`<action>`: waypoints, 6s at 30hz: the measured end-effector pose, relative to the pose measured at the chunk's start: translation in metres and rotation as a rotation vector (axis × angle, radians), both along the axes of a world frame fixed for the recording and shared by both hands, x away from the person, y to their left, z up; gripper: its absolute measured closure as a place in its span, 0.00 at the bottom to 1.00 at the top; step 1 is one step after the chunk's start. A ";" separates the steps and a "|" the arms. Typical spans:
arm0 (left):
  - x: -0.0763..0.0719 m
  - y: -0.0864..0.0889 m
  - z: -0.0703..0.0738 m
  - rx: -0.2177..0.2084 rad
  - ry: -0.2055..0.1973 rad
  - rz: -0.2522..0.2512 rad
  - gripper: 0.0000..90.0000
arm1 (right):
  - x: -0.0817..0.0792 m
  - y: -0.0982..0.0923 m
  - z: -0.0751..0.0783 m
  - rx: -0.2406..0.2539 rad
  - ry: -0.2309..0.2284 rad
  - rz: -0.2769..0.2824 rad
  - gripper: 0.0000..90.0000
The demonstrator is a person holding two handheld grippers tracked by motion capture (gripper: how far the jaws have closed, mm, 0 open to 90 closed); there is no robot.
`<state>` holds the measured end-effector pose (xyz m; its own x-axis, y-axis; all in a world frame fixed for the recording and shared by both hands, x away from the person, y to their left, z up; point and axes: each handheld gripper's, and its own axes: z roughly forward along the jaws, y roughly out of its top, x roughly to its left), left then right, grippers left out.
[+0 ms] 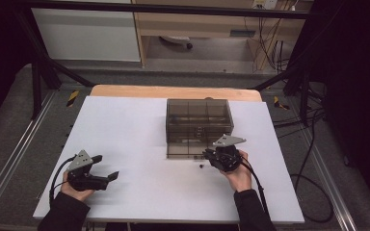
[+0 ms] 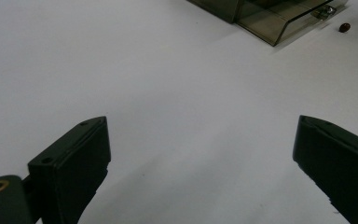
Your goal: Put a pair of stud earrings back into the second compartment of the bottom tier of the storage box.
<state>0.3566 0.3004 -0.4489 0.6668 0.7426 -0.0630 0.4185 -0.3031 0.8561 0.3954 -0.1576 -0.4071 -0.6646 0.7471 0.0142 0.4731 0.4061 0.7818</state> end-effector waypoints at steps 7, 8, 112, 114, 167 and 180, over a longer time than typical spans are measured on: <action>0.000 0.000 0.000 -0.001 0.001 -0.001 0.05 | 0.007 0.007 0.001 0.000 0.004 -0.014 0.89; 0.000 0.000 0.000 0.000 0.000 -0.001 0.05 | 0.008 0.008 0.001 -0.002 0.004 -0.016 0.89; 0.000 0.000 0.000 0.004 0.000 0.001 0.05 | -0.017 -0.011 -0.001 0.088 0.032 -0.096 0.02; 0.000 0.000 0.000 0.004 0.000 0.002 0.05 | -0.019 -0.012 -0.003 0.091 0.036 -0.090 0.02; 0.000 0.000 0.000 0.003 0.002 -0.001 0.05 | -0.016 0.015 -0.040 0.025 0.113 -0.083 0.60; 0.000 0.000 0.000 0.004 0.002 0.000 0.05 | -0.014 0.019 -0.042 0.004 0.115 -0.087 0.75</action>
<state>0.3570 0.3000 -0.4493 0.6669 0.7427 -0.0612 0.4201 -0.3068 0.8541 0.3813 -0.1391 -0.4488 -0.5909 0.8018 0.0894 0.5930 0.3566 0.7220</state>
